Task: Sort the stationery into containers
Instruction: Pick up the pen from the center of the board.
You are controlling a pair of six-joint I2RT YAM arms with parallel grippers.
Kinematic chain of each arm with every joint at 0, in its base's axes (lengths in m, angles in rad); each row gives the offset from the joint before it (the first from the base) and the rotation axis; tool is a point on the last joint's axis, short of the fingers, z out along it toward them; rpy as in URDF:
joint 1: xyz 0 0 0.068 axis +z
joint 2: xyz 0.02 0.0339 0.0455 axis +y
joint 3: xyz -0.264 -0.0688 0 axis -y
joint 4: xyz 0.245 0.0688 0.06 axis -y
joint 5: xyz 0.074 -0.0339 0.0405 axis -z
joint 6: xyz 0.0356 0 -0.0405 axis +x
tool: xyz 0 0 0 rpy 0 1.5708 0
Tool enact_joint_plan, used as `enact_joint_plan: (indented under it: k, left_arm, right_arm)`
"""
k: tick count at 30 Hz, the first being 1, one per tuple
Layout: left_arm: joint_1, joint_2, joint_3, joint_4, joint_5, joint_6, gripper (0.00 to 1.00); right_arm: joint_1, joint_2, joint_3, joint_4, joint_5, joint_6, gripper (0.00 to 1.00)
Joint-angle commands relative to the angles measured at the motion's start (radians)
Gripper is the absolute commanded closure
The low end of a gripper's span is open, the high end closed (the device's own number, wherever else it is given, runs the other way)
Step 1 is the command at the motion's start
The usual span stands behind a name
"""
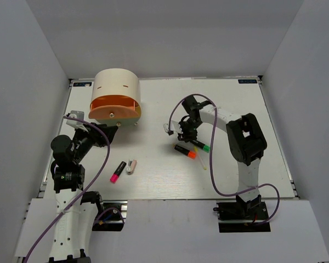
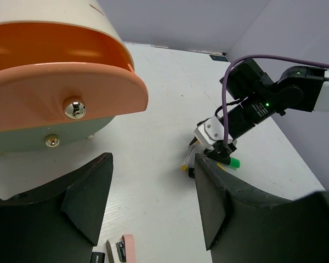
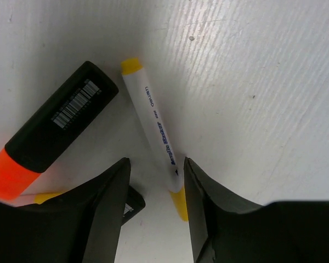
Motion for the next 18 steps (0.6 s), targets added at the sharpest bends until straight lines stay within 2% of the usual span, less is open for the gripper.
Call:
enact_joint_plan:
  k: [1, 5, 8, 9, 11, 18]
  left_arm:
    - [0.008, -0.004, -0.001, 0.017, 0.023, 0.006, 0.29]
    - [0.008, -0.004, -0.001, 0.017, 0.023, 0.006, 0.29]
    - [0.008, -0.004, -0.001, 0.017, 0.023, 0.006, 0.29]
    - [0.008, -0.004, -0.001, 0.017, 0.023, 0.006, 0.29]
    - [0.008, -0.004, -0.001, 0.017, 0.023, 0.006, 0.29]
    - [0.008, -0.013, -0.001, 0.017, 0.023, 0.006, 0.29]
  right_arm:
    - [0.0, 0.022, 0.017, -0.111, 0.012, -0.093, 0.5]
    - [0.004, 0.104, 0.091, -0.22, 0.022, -0.095, 0.61]
    - [0.006, 0.155, 0.145, -0.272, 0.026, -0.077, 0.79]
    - [0.004, 0.166, 0.16, -0.277, 0.029, -0.069, 0.9]
    - [0.004, 0.154, 0.157, -0.262, 0.026, -0.047, 0.98]
    - [0.007, -0.018, 0.183, -0.148, -0.063, 0.146, 1.0]
